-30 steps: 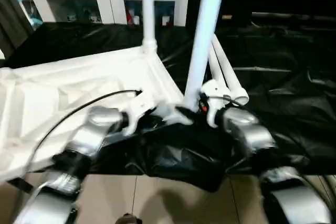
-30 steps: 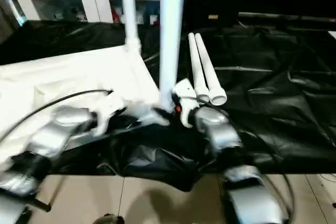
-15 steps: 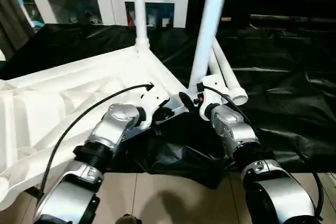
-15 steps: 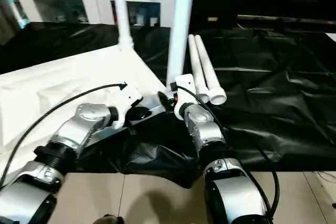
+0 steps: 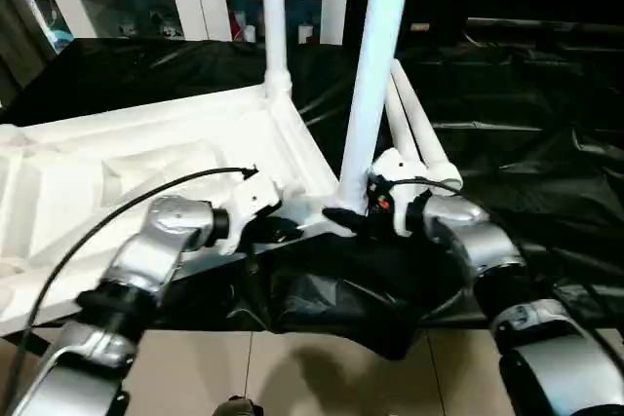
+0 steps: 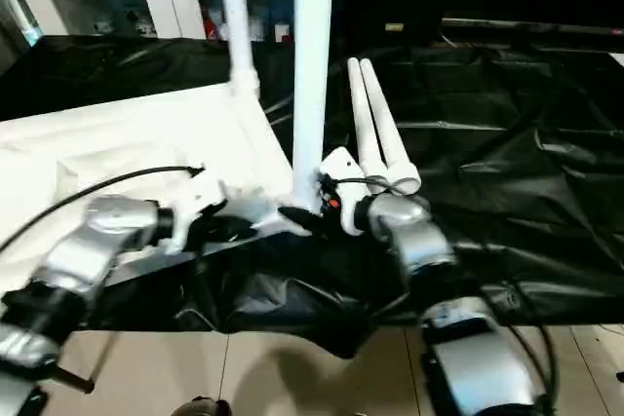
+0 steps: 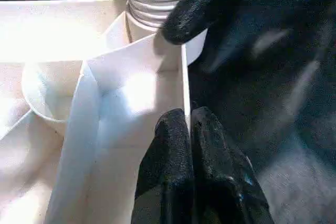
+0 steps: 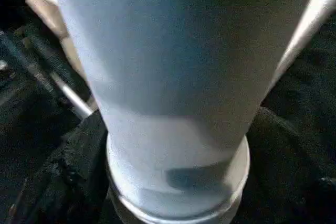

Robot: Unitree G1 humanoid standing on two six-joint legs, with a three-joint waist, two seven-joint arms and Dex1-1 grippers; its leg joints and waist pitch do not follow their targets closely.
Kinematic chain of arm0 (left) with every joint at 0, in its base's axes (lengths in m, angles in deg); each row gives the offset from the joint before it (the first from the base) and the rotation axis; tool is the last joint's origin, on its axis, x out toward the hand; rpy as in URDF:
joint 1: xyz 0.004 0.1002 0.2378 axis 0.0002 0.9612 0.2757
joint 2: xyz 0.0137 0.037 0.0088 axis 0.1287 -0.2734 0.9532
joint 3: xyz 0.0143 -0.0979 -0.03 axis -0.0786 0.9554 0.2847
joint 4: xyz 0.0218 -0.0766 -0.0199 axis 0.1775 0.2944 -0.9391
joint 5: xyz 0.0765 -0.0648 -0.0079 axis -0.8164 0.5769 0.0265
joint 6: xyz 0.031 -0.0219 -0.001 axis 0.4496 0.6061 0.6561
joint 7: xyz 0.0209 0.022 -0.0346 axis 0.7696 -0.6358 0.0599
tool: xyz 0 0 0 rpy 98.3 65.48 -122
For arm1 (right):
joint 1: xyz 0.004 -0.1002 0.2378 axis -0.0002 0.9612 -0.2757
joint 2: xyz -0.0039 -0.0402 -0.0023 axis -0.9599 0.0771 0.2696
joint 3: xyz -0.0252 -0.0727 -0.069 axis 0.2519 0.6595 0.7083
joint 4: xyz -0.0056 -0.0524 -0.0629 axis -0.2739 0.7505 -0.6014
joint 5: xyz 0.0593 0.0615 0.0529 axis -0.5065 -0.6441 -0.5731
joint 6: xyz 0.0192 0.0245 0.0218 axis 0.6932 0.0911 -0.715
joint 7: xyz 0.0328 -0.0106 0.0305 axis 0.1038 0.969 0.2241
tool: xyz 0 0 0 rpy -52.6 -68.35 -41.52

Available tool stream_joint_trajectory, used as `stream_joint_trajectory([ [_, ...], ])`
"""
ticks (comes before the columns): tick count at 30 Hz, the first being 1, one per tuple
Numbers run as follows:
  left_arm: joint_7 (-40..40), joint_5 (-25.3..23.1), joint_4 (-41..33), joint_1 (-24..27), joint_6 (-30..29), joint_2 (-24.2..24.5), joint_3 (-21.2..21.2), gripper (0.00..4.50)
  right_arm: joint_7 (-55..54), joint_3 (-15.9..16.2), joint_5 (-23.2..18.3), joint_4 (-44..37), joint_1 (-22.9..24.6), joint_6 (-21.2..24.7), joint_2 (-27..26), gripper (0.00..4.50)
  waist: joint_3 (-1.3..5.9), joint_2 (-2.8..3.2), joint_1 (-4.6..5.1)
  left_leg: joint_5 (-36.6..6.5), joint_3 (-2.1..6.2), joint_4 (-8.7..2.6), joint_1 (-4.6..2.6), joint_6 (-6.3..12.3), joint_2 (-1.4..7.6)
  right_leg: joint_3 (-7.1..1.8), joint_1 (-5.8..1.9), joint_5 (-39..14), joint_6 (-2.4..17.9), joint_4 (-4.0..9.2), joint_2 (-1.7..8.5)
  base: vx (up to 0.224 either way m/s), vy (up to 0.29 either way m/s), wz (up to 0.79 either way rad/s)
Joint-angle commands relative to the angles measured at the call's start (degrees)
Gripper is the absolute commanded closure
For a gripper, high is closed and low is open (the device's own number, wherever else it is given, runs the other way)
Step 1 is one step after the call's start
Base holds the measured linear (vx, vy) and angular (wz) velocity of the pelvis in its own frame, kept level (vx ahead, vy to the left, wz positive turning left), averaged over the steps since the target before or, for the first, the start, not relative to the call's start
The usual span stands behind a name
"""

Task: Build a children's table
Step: Rotate leg to tighten

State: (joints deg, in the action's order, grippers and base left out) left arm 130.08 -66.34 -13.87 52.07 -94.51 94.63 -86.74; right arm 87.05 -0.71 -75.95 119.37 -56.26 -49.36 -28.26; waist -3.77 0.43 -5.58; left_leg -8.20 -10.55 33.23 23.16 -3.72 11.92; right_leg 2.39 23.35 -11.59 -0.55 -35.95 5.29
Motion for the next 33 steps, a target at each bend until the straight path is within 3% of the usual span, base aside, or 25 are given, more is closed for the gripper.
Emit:
stream_joint_trajectory([
  [1, 3.8, 2.7, -2.2, 1.3, -0.4, 0.6, 0.3, 4.50, 1.0, -0.6, -0.9, -2.0, -0.3, 0.7, 1.8, 0.96, 4.52, -0.21, -0.05, -10.8, -0.15, -3.17, -1.61, 3.13, 1.01, -1.32, -2.86, -1.3, 15.9, 3.24, 2.04, 0.000, 0.000, 0.00],
  [6, 3.7, 2.7, -1.5, 0.9, -0.2, 0.7, 0.3, 4.50, 2.3, -0.3, -1.2, -2.8, 0.1, 1.5, 1.1, 1.33, 4.28, -0.41, 0.15, -12.6, -0.12, -3.39, -1.71, 1.84, 1.02, -1.56, -2.65, -5.6, 14.6, 3.64, 2.15, 0.000, 0.000, 0.00],
  [11, 0.3, 0.9, 0.0, 0.3, 0.2, -0.4, 0.0, 4.50, -1.1, -0.6, -0.9, -2.8, 1.5, 2.3, -0.8, 1.69, 4.50, -0.30, 0.14, -10.8, -0.12, -3.26, -1.73, 2.02, 0.97, -1.57, -2.65, -3.4, 14.5, 3.40, 2.08, 0.000, 0.000, 0.00],
  [13, -4.5, -1.1, 1.9, -0.7, -0.3, -1.9, 0.2, 4.50, -9.4, -2.2, -0.3, -1.0, 1.9, 2.7, -3.1, 1.73, 4.36, -0.26, 0.32, -10.9, -0.14, -3.35, -1.75, 1.71, 0.86, -1.65, -2.50, -3.5, 14.4, 3.57, 2.08, 0.000, 0.000, 0.00],
  [16, -10.3, -2.9, 4.6, -2.5, -1.1, -4.2, 0.7, 4.50, -17.4, -4.0, -0.1, 1.6, 1.8, 3.5, -5.6, 1.76, 4.24, -0.23, 0.54, -13.2, -0.03, -3.60, -1.96, 0.38, 0.82, -1.70, -2.36, -7.6, 13.6, 4.02, 2.17, 0.000, 0.000, 0.00],
  [18, -16.4, -4.8, 7.1, -4.5, -2.1, -7.0, 0.7, 4.50, -26.7, -6.2, -0.2, 4.5, 1.2, 4.1, -8.5, 1.77, 3.70, -0.06, 0.69, -16.8, 0.01, -4.03, -2.31, -1.32, 0.82, -1.89, -1.79, -12.8, 12.5, 4.70, 2.19, 0.000, 0.000, 0.00],
  [20, -20.8, -5.7, 8.7, -5.8, -3.3, -9.4, 0.9, 4.50, -34.1, -8.0, -0.6, 6.4, 0.6, 4.7, -10.9, 1.77, 3.76, -0.15, 0.64, -18.2, 0.23, -4.20, -2.39, -2.36, 0.83, -1.83, -1.91, -15.4, 11.6, 4.87, 2.35, 0.000, 0.000, 0.00],
  [23, -27.5, -5.4, 11.5, -8.6, -4.9, -14.8, 2.1, 4.50, -41.9, -9.2, -1.0, 8.6, -0.3, 4.4, -15.7, 1.78, 3.66, 0.00, 0.44, -19.9, 0.27, -4.28, -2.50, -2.61, 0.78, -1.92, -1.54, -16.8, 10.5, 5.28, 2.38, 0.000, 0.000, 0.00],
  [26, -27.0, -5.0, 11.6, -9.3, -4.6, -16.5, 2.0, 4.50, -41.3, -8.7, -0.6, 9.1, -0.9, 2.8, -17.5, 1.78, 3.80, 0.37, 0.28, -20.4, 0.48, -4.39, -2.25, -2.74, 0.68, -1.76, -1.70, -16.6, 9.6, 5.35, 2.37, 0.000, 0.000, 0.00],
  [28, -25.3, -4.7, 10.7, -8.9, -4.2, -16.3, 1.7, 4.50, -38.9, -8.8, -1.1, 8.6, -1.0, 2.1, -17.5, 1.78, 3.87, 0.20, 0.28, -20.4, 0.52, -4.43, -2.06, -2.38, 0.68, -1.72, -1.88, -15.5, 9.3, 5.27, 2.32, 0.000, 0.000, 0.00],
  [29, -24.4, -4.5, 10.3, -8.6, -3.9, -16.1, 1.5, 4.50, -38.0, -9.1, -1.6, 8.2, -1.0, 1.9, -17.3, 1.08, 3.91, 0.25, 0.24, -19.8, 0.51, -4.42, -2.02, -2.18, 0.70, -1.72, -1.90, -14.4, 9.5, 5.20, 2.30, 0.000, 0.000, 0.00],
  [33, -17.0, -3.3, 6.8, -6.0, -1.6, -13.5, 0.0, 4.50, -30.9, -7.4, -1.1, 6.3, -1.1, 1.8, -14.4, 0.99, 4.13, 0.39, 0.41, -18.7, 0.58, -4.35, -1.59, -1.35, 0.72, -1.58, -2.37, -11.5, 10.4, 4.90, 2.29, 0.000, 0.000, 0.00],
])
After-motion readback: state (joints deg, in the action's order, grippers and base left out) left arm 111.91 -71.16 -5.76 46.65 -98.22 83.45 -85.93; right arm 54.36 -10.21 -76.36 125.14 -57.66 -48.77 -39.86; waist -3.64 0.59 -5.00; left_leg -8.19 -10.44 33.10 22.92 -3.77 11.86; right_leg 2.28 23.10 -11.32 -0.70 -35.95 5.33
